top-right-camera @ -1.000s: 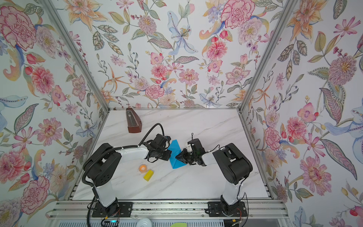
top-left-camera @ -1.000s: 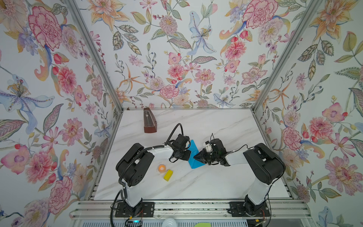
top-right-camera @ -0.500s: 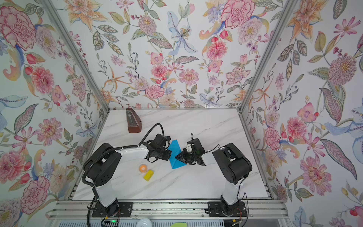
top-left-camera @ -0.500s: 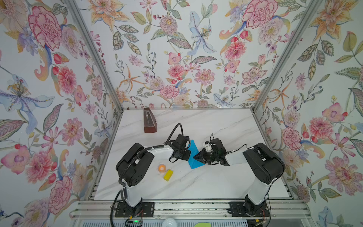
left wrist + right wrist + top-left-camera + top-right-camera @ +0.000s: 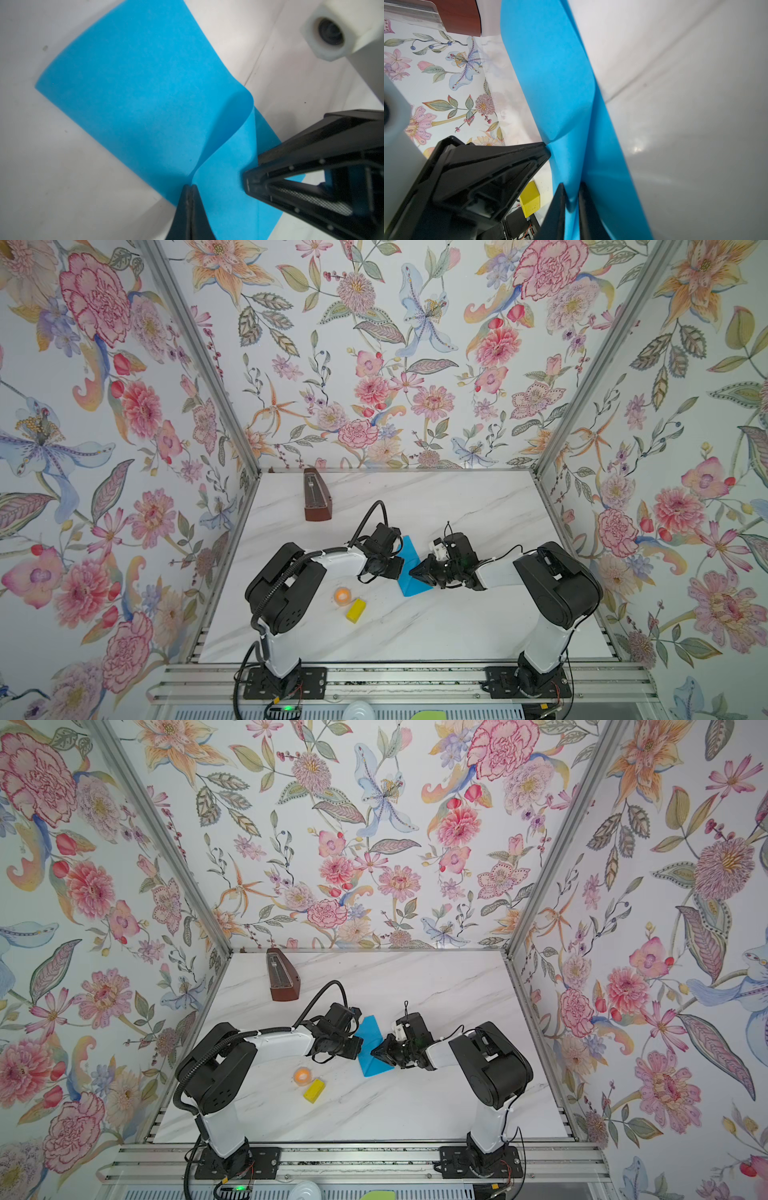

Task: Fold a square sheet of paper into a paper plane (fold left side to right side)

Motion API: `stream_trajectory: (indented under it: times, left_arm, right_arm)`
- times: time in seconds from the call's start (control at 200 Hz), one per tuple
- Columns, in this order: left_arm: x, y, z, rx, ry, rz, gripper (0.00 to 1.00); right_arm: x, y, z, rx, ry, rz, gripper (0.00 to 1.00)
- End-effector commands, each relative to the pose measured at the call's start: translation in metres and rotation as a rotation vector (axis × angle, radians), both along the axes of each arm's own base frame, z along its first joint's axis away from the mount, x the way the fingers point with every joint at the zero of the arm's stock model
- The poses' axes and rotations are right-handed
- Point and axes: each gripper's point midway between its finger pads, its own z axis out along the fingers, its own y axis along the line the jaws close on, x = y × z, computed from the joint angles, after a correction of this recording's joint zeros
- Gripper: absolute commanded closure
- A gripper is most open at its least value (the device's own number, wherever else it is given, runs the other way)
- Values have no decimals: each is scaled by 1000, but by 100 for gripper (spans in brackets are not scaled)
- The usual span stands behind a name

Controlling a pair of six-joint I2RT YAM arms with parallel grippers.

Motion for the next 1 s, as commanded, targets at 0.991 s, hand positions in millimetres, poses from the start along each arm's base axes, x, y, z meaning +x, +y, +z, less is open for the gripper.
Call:
stream_trajectory:
  times: [0.991]
  left_arm:
    - [8,8,44,2,-62,51,89]
  right_arm:
    - [-33,-29,-56,-189,178,-15,95]
